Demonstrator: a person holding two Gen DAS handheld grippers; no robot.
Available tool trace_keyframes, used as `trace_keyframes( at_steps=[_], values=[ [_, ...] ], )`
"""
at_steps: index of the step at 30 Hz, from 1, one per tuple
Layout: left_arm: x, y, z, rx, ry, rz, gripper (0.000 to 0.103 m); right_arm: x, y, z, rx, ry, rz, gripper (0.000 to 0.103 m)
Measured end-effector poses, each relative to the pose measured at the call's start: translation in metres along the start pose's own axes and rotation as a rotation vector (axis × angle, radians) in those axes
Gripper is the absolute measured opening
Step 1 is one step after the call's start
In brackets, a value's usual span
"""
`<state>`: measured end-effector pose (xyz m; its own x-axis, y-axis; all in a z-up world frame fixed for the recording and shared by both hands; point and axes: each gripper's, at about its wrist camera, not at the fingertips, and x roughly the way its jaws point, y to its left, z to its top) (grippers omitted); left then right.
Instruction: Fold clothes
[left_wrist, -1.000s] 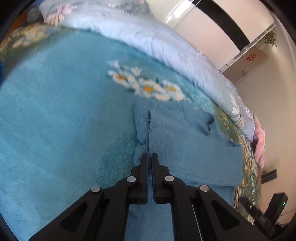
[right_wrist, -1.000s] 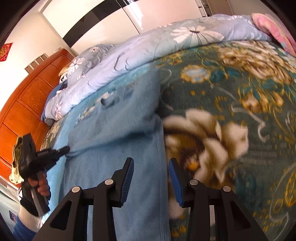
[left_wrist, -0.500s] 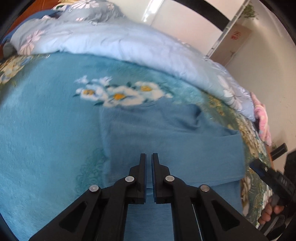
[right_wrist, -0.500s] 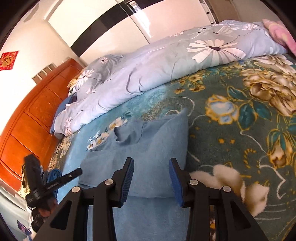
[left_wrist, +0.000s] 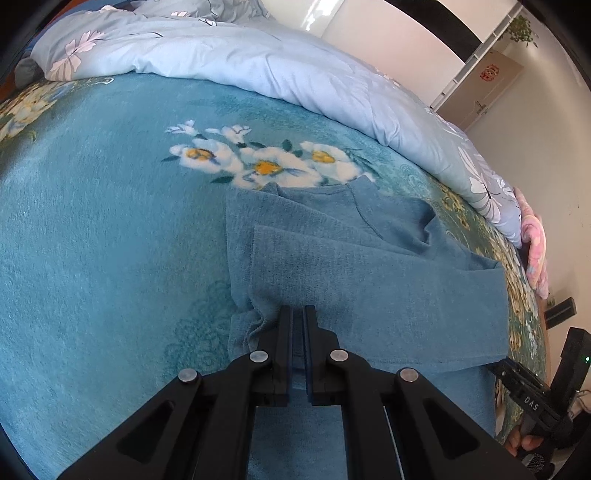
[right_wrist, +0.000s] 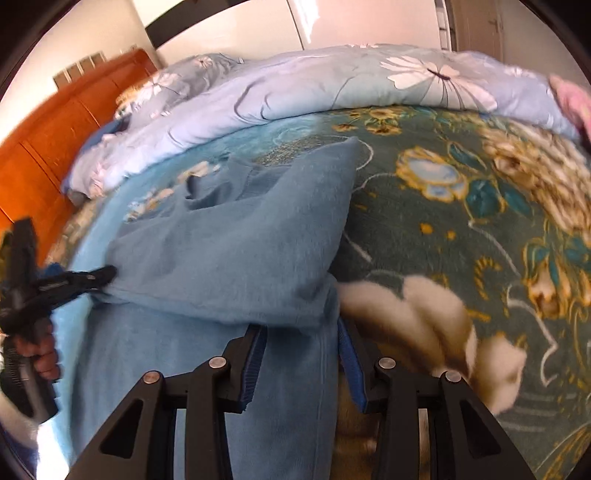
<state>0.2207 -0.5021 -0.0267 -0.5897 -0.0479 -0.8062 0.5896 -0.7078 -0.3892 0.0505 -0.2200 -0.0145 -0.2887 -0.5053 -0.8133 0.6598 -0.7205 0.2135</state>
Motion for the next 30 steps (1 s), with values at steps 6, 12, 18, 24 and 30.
trace_keyframes(
  at_steps=[6,12,18,24,30],
  values=[
    [0.001,0.001,0.001,0.001,0.005,0.002,0.004,-0.015,-0.030,0.001,0.111,-0.092,-0.053,0.044],
    [0.001,0.002,0.001,-0.001,0.007,-0.001,0.004,-0.014,-0.044,-0.005,0.149,-0.085,-0.060,0.048],
    [-0.016,-0.011,0.000,0.081,-0.019,0.014,0.005,-0.041,-0.038,-0.013,0.131,-0.110,-0.008,0.048],
    [-0.022,-0.029,0.013,0.122,-0.054,-0.004,0.009,-0.056,-0.028,0.011,0.093,-0.163,0.075,0.040],
    [-0.002,-0.030,0.021,0.122,-0.024,0.035,0.011,-0.018,-0.008,0.051,0.043,-0.113,0.099,0.009]
  ],
)
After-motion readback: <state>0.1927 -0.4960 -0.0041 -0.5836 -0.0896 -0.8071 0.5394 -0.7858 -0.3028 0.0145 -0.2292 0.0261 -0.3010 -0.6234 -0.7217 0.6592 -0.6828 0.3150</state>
